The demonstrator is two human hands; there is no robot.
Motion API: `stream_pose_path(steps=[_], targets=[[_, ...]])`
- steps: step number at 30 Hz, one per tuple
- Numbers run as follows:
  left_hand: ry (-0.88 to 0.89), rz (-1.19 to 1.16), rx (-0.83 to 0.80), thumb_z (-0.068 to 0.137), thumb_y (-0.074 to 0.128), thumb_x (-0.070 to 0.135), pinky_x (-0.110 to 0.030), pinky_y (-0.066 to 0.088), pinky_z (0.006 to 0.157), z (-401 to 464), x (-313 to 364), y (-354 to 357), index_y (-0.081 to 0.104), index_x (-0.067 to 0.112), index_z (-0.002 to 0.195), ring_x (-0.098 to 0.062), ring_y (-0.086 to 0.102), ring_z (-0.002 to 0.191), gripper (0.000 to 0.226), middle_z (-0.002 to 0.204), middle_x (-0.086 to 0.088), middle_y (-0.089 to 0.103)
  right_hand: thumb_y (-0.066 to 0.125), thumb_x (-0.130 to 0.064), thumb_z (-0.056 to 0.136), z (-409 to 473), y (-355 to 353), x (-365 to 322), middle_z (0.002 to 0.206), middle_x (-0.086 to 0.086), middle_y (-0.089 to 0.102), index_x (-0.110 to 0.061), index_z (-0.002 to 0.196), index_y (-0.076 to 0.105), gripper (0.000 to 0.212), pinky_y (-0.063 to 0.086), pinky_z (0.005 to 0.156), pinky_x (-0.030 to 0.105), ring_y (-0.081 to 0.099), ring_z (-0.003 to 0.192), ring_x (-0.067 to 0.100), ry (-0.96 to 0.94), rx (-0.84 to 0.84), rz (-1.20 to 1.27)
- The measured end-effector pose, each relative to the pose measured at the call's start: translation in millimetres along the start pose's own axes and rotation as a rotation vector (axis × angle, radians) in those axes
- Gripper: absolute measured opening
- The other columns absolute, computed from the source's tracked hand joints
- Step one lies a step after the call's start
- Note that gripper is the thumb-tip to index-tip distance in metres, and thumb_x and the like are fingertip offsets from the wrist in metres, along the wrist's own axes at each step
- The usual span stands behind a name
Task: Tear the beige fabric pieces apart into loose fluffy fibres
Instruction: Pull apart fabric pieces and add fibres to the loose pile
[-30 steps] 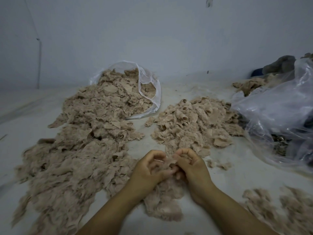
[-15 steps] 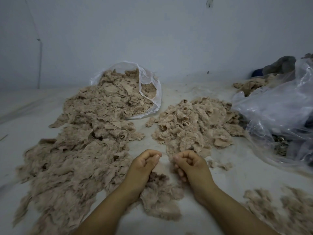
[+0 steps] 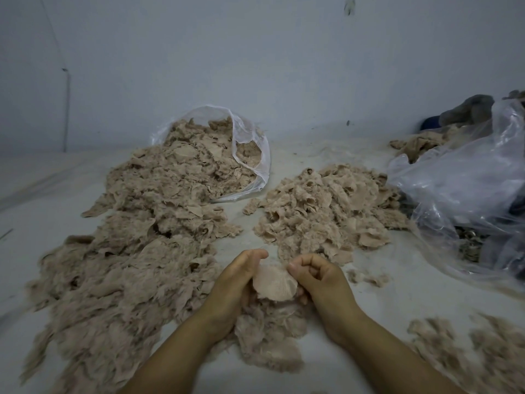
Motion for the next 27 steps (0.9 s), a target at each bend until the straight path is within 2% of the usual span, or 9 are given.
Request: stream_pose_path(steps=[4,7,10,13,15,18,23,25,27], targets=[[0.0,0.063,0.046,0.073,0.068,0.024,-0.025,0.053,0.065,3,-2,-6,0.058,0.015,0.111,-0.018,0.066,0.076,0.041,0.081,-0.001,0.07,0.064,-0.01,0.087,1,-7,-11,0.056,0.0,0.058,-0.011,0.079,0.063,0.008,0.042,0.045,0.021,0.048,0.046,0.008,-0.052,0.058,0.028],[0.016,0.244,-0.032,0.073,0.076,0.033,-0.02,0.051,0.069,2,0,-7,0.056,0.021,0.112,-0.012,0.065,0.078,0.046,0.085,0.001,0.07,0.061,-0.008,0.086,6,-28,-30,0.058,-0.002,0.057,-0.013,0.079,0.061,0.008,0.041,0.042,0.018,0.048,0.044,0.006,-0.083,0.103,0.174],[-0.023,0.667,-0.307,0.06,0.081,0.054,-0.015,0.046,0.086,-7,-9,4,0.051,0.044,0.112,0.002,0.059,0.099,0.061,0.102,0.019,0.064,0.06,-0.007,0.077,5,-38,-42,0.056,0.003,0.055,-0.008,0.084,0.061,0.007,0.036,0.04,0.019,0.045,0.041,0.009,-0.039,-0.11,0.245],[0.049,0.897,-0.304,0.071,0.078,0.046,-0.015,0.044,0.089,-8,-10,6,0.056,0.049,0.099,0.006,0.054,0.099,0.035,0.1,0.02,0.061,0.062,-0.006,0.073,-1,-43,-33,0.053,0.003,0.054,-0.006,0.081,0.065,0.008,0.036,0.037,0.015,0.045,0.039,0.007,0.078,-0.24,0.128],[0.099,0.893,-0.244,0.082,0.071,0.031,-0.016,0.045,0.084,-6,-6,7,0.062,0.041,0.089,0.004,0.056,0.091,0.015,0.095,0.017,0.063,0.062,-0.006,0.074,-2,-44,-29,0.056,0.004,0.056,-0.004,0.084,0.065,0.01,0.039,0.039,0.015,0.049,0.042,0.007,0.117,-0.249,0.118],[0.106,0.712,-0.136,0.085,0.068,0.018,-0.01,0.044,0.076,-4,2,3,0.066,0.031,0.084,0.004,0.06,0.083,0.014,0.088,0.012,0.067,0.063,-0.012,0.076,11,-44,-44,0.063,0.001,0.062,-0.009,0.085,0.066,0.01,0.043,0.041,0.017,0.053,0.047,0.007,0.041,-0.175,0.122],[0.129,0.541,0.074,0.081,0.072,0.011,-0.007,0.045,0.07,-1,11,-13,0.066,0.025,0.084,0.008,0.059,0.075,0.016,0.086,0.009,0.066,0.059,-0.028,0.092,25,-88,-62,0.079,-0.006,0.058,-0.017,0.089,0.056,0.011,0.045,0.061,0.018,0.056,0.07,0.012,-0.176,0.487,-0.25],[0.127,0.512,0.143,0.081,0.071,0.01,-0.007,0.045,0.067,1,12,-21,0.066,0.024,0.084,0.008,0.059,0.072,0.015,0.086,0.006,0.065,0.055,-0.028,0.094,14,-71,-51,0.071,-0.011,0.057,-0.018,0.08,0.054,0.017,0.039,0.058,0.011,0.054,0.068,0.005,-0.272,0.404,-0.511],[0.127,0.513,0.169,0.082,0.071,0.009,-0.007,0.045,0.066,2,12,-24,0.066,0.023,0.082,0.008,0.058,0.07,0.014,0.084,0.006,0.065,0.052,-0.027,0.097,2,-29,-35,0.08,-0.016,0.061,-0.02,0.085,0.062,0.018,0.037,0.069,0.006,0.053,0.077,-0.002,-0.39,0.038,-0.775]])
Point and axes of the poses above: each hand's wrist, its own z-axis towards the middle knuckle, its own y-axis out of the palm, x = y × z, the point moved 8 cm from there along z, towards the middle knuckle
